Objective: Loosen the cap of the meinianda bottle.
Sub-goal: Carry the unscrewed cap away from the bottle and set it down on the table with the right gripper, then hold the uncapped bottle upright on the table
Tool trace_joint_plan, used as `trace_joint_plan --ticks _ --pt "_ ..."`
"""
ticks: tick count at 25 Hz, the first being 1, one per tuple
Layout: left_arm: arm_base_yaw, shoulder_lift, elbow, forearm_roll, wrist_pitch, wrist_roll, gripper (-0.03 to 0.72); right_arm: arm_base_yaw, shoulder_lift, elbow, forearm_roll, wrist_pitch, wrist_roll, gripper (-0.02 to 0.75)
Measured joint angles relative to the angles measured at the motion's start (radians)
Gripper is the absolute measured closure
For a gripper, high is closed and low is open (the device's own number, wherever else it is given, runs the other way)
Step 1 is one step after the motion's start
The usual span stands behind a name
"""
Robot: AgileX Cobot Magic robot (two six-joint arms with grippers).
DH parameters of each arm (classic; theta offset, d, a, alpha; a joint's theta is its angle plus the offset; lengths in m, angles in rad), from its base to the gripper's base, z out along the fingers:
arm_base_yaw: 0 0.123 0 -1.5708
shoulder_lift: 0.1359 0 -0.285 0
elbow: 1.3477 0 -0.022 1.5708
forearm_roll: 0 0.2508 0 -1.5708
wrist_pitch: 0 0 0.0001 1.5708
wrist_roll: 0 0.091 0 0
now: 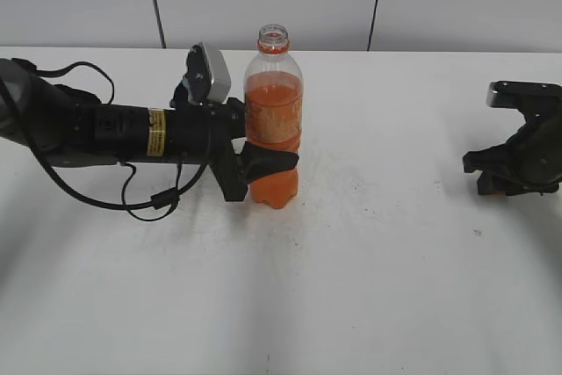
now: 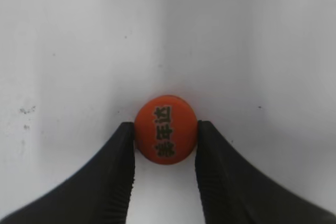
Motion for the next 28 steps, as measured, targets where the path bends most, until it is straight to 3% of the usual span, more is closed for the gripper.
trace_joint_plan --ticks 3,9,19,25,28 --pt "0.000 0.000 0.000 0.000 -0.004 0.000 0.273 0.000 0.001 0.000 0.000 0.000 -0.003 0.430" --pt "0.000 0.000 0.000 0.000 -0.011 0.001 0.273 0.000 0.001 0.000 0.000 0.006 -0.004 0.158" --pt "0.000 0.000 0.000 0.004 -0.012 0.003 0.272 0.024 -0.010 0.000 0.000 0.036 -0.008 0.141" --pt "0.000 0.000 0.000 0.016 -0.015 0.003 0.099 0.028 -0.046 0.000 0.001 0.039 -0.007 0.141" --pt "0.000 0.000 0.000 0.017 -0.015 0.003 0.078 0.028 -0.074 0.000 0.001 0.041 -0.008 0.141"
